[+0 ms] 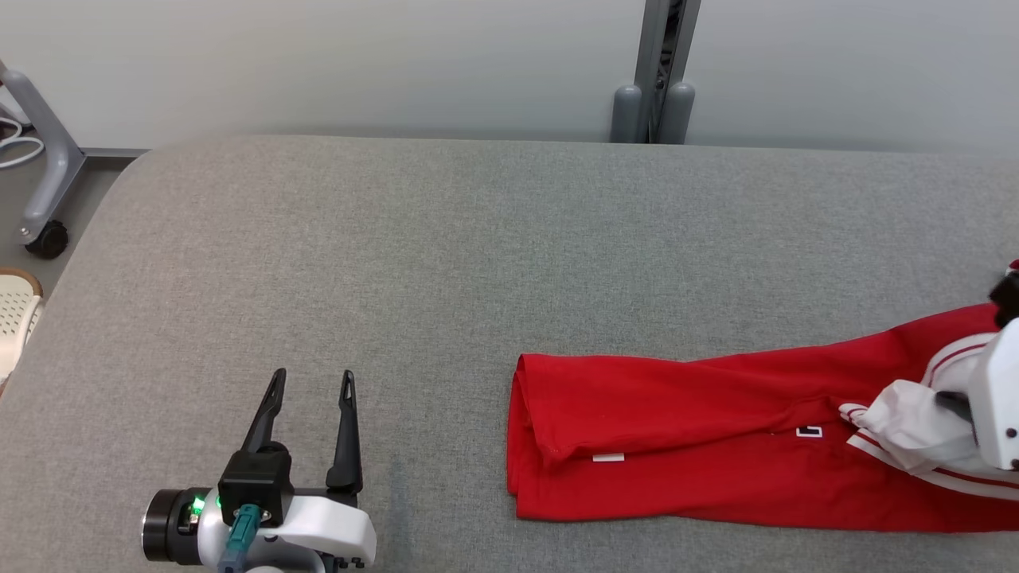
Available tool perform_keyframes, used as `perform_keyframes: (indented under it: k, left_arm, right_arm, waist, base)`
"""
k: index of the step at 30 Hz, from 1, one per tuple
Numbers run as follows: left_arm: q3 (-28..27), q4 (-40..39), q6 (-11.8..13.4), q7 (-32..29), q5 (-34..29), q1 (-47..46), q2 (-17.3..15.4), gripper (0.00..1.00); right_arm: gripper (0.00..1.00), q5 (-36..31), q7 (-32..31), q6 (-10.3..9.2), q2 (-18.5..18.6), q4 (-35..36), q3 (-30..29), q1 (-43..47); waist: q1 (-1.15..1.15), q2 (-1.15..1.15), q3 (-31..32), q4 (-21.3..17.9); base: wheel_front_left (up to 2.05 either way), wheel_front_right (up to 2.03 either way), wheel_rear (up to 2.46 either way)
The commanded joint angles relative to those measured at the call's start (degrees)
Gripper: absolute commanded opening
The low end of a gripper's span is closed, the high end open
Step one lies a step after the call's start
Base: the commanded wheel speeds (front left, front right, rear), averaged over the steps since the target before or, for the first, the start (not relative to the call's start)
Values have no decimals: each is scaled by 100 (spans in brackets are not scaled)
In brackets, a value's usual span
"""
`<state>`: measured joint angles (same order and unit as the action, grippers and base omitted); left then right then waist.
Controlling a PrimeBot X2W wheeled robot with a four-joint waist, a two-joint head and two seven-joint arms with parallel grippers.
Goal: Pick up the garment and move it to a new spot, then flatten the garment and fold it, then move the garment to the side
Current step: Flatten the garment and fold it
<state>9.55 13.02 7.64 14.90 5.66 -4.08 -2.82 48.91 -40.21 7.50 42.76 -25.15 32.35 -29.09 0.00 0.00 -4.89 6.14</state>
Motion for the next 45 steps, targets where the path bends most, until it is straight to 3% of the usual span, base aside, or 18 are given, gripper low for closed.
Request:
perform_keyframes:
  k: [1, 13, 23, 33, 45]
  left_arm:
    - [-3, 7, 40, 26, 44, 44, -21, 100]
    - [11, 87, 119, 26, 214, 96, -22, 100]
    - [43, 150, 146, 26, 263, 36, -21, 100]
    - [84, 190, 136, 26, 285, -45, -21, 100]
    - [209, 208, 148, 26, 334, -147, -21, 100]
  right_arm:
    - [0, -15, -199, 0, -86, 197, -120, 100]
    - [0, -406, -1415, 0, -630, 1716, -962, 663]
    - [0, -813, -2225, 0, -1761, 2412, -1596, 1079]
    - [0, -1034, -2330, 0, -2541, 2369, -1710, 933]
    - [0, -1215, -1982, 0, -2944, 1946, -1548, 562]
  waist:
    - [0, 0, 47, -8]
    - [0, 0, 61, 152]
    - [0, 0, -15, 350]
    - [0, 0, -104, 519]
    - [0, 0, -332, 820]
  base:
    - [0, 0, 0]
    - [0, 0, 0]
    - [0, 0, 0]
    - [0, 0, 0]
    - [0, 0, 0]
